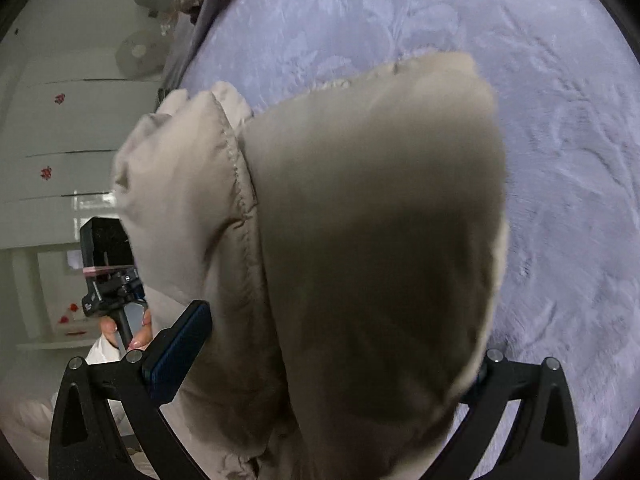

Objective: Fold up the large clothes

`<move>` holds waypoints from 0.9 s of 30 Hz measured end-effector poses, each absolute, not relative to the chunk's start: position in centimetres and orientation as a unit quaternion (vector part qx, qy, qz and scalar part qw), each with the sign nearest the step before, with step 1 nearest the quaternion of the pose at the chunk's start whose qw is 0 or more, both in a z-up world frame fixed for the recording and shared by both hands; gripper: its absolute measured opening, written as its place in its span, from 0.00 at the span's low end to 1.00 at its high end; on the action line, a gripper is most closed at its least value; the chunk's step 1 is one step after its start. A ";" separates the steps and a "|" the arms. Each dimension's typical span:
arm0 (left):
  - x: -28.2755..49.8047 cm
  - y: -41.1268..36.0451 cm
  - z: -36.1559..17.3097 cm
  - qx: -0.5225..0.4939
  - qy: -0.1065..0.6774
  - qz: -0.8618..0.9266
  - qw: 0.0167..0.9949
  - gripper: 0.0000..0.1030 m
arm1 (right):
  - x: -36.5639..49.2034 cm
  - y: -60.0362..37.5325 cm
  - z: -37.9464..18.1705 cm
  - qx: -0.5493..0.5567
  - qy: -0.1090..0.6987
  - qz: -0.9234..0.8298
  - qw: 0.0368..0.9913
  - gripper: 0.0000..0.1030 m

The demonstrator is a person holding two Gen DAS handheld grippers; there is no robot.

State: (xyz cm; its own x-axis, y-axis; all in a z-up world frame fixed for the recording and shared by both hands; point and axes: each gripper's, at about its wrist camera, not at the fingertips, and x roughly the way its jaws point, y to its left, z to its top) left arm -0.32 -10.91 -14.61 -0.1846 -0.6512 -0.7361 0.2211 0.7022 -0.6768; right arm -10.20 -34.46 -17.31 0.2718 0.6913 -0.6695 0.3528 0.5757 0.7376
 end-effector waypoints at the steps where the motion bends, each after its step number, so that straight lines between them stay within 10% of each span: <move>1: -0.4 -11.3 -14.8 -0.158 0.685 -0.353 0.618 1.00 | -10.0 -34.4 -17.6 0.443 0.592 0.128 0.661 1.00; 9: -1.4 -14.3 -14.4 -0.114 0.682 -0.318 0.649 1.00 | -9.7 -34.2 -19.2 0.463 0.598 0.113 0.644 0.99; 18: -2.8 -15.9 -10.8 -0.075 0.639 -0.330 0.691 0.78 | -11.2 -35.0 -16.4 0.469 0.573 0.115 0.662 0.43; 27: 0.5 -12.1 -7.2 -0.114 0.609 -0.381 0.686 0.76 | -10.6 -32.1 -11.3 0.465 0.534 0.097 0.700 0.41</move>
State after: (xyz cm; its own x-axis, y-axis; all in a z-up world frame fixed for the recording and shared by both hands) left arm 0.54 -12.05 -7.18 -0.0332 -0.6619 -0.7489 0.3832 0.6836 -0.6212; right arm -10.56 -32.14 -11.28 0.4116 0.6315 -0.6571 0.3603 0.5495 0.7538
